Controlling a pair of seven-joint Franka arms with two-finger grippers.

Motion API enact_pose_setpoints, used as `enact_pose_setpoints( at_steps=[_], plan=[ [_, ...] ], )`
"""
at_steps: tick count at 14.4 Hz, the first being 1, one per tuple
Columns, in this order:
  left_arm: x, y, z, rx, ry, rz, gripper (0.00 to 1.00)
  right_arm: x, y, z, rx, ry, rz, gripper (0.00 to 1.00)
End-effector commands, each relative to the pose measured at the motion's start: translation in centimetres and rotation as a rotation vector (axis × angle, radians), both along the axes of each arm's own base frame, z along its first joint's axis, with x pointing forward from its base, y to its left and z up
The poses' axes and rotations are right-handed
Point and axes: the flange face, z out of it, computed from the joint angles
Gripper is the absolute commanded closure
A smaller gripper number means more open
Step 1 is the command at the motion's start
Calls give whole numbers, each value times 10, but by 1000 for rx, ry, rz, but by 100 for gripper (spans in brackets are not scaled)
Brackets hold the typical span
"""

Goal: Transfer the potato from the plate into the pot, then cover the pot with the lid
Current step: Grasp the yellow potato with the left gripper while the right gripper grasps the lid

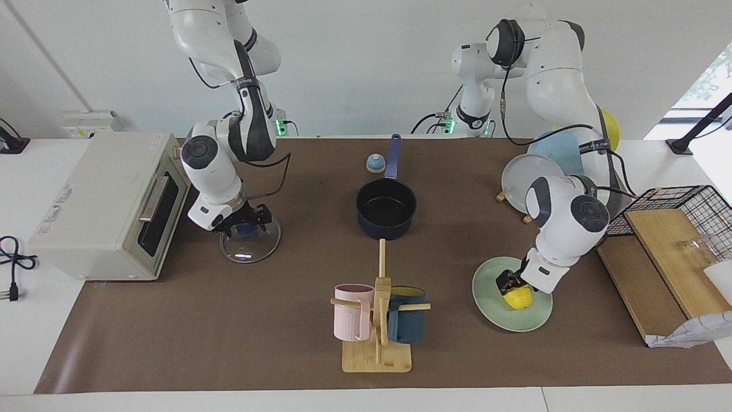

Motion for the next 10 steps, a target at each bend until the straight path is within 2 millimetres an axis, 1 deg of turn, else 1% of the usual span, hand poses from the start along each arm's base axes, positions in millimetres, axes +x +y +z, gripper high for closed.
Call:
enact_pose_setpoints(
  at_steps=[1,2,3,4,5,6,7,8,9,10],
  plan=[
    [-5,-8,18,20,-5,5,100,-8,-6,3,20,-7,11,4],
    [-10,-18,43,11,-17,-6,100,-8,-6,3,20,-7,11,9],
    [-17,-20,68,9,-17,-10,100,-9,-6,2,20,-6,11,15],
    [-28,-22,106,-21,-18,0,100,-9,-6,2,20,-4,11,23],
    [-42,-25,142,-62,-4,12,100,-9,-6,2,19,0,13,30],
    [-62,-35,175,-68,16,12,100,-9,-6,2,19,2,13,36],
    [-85,-57,202,-65,39,14,100,-9,-5,3,19,0,13,42],
    [-103,-72,226,-69,37,23,100,-8,-4,5,20,0,18,48],
    [-121,-90,239,-74,41,27,100,-8,-2,6,20,3,21,52],
    [-140,-115,247,-76,45,28,100,-5,0,10,20,5,24,57]
  ],
)
